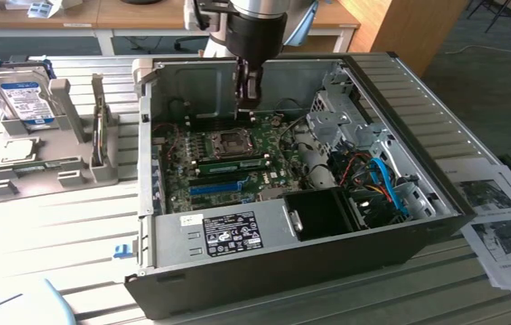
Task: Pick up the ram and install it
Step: 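Press down the ram until it locks into place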
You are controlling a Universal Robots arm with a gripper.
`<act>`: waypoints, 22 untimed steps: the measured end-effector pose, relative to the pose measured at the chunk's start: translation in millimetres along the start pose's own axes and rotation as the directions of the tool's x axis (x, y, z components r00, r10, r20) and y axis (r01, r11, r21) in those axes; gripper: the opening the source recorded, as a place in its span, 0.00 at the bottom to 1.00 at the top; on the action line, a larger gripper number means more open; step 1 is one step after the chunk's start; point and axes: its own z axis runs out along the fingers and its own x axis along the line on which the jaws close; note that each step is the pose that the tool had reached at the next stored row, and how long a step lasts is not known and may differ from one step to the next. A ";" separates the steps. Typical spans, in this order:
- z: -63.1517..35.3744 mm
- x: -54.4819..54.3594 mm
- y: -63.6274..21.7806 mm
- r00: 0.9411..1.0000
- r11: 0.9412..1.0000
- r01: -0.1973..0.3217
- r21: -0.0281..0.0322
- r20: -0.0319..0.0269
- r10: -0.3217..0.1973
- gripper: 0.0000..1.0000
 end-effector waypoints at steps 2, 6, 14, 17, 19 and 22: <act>0.1 0.0 0.0 1.000 1.000 -0.027 0.000 0.001 0.027 0.09; 0.2 0.0 0.0 0.996 0.996 -0.085 -0.001 0.003 0.085 0.09; 0.5 0.0 0.0 0.977 0.977 -0.213 -0.003 0.007 0.213 0.09; 0.6 0.0 0.0 0.966 0.966 -0.258 -0.003 0.008 0.258 0.09; 0.6 0.0 0.0 0.957 0.957 -0.290 -0.004 0.009 0.290 0.09; 0.7 0.0 0.0 0.941 0.941 -0.338 -0.005 0.010 0.338 0.09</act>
